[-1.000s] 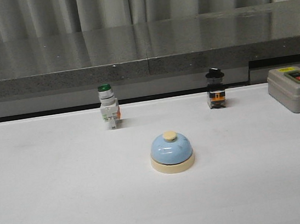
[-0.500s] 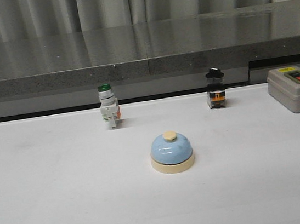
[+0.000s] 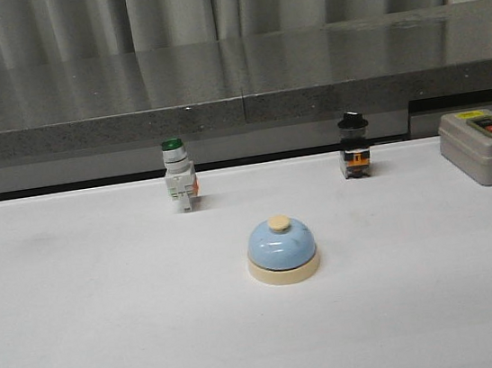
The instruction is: Place and press bell with both arms
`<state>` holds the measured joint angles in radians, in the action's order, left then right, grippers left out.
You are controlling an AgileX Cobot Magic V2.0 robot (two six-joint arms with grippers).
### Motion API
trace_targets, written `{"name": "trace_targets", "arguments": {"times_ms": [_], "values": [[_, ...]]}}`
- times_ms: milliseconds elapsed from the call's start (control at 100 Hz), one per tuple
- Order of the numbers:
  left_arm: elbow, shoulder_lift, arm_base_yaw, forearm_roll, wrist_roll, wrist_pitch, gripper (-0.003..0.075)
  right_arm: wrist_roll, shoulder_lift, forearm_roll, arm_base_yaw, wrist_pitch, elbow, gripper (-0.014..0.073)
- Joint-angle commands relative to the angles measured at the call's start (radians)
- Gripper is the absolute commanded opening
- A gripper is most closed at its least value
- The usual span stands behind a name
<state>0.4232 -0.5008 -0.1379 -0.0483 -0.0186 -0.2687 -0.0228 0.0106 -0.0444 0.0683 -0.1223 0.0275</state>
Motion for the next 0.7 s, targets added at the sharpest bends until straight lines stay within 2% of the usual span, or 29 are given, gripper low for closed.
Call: {"name": "trace_targets", "arguments": {"times_ms": [0,270,460,690], "values": [[-0.037,0.054,-0.008,0.031,-0.006,0.089,-0.0019,-0.005,0.018,0.009,-0.009,0.082,-0.015,-0.006],[-0.254,0.318,-0.008,0.048,-0.006,0.184,-0.0019,-0.005,0.018,0.009,-0.009,0.082,-0.015,-0.006],[-0.351,0.489,-0.008,0.056,-0.006,0.186,-0.002,-0.005,0.018,0.009,-0.009,0.082,-0.015,-0.006],[-0.407,0.535,-0.008,0.061,-0.006,0.205,-0.0019,-0.005,0.018,0.009,-0.009,0.082,-0.015,-0.006]]}}
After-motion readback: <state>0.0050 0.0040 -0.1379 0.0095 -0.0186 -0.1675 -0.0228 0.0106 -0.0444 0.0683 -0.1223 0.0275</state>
